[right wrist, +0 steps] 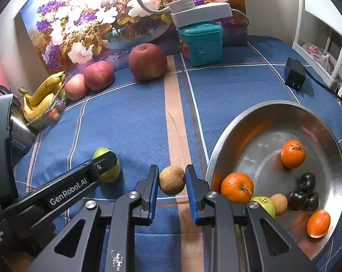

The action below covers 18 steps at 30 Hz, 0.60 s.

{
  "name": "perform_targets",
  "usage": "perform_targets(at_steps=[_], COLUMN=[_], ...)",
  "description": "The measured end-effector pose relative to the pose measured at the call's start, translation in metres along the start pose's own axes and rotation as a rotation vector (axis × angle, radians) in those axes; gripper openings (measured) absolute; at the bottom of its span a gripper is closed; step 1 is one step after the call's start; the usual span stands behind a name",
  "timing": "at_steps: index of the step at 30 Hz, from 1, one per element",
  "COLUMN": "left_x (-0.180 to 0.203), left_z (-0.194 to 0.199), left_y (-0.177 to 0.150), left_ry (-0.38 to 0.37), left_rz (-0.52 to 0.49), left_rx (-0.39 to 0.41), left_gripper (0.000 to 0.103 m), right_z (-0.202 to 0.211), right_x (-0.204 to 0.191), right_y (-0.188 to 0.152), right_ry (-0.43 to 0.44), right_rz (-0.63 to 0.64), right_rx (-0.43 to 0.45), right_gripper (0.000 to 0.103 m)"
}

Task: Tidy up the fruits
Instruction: 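Carry the kiwi and green apple over the steel tray with both grippers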

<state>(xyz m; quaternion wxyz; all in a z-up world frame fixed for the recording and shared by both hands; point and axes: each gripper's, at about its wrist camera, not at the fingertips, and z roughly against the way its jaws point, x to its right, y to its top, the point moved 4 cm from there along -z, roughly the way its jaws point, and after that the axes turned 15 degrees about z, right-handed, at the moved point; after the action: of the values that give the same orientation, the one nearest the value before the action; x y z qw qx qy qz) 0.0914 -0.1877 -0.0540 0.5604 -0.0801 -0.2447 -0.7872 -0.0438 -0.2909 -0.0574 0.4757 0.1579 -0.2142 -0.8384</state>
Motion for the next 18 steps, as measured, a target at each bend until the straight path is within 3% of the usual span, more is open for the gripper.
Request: perform_targets(at_steps=[18], left_x=[0.063], left_z=[0.040], left_y=[-0.021], left_ry=[-0.108], left_rz=[-0.107], left_rx=[0.027], left_gripper=[0.044], right_z=[0.024], right_x=[0.039], right_y=[0.000], right_ry=[-0.034], right_rz=[-0.080], right_rx=[0.046], right_gripper=[0.025])
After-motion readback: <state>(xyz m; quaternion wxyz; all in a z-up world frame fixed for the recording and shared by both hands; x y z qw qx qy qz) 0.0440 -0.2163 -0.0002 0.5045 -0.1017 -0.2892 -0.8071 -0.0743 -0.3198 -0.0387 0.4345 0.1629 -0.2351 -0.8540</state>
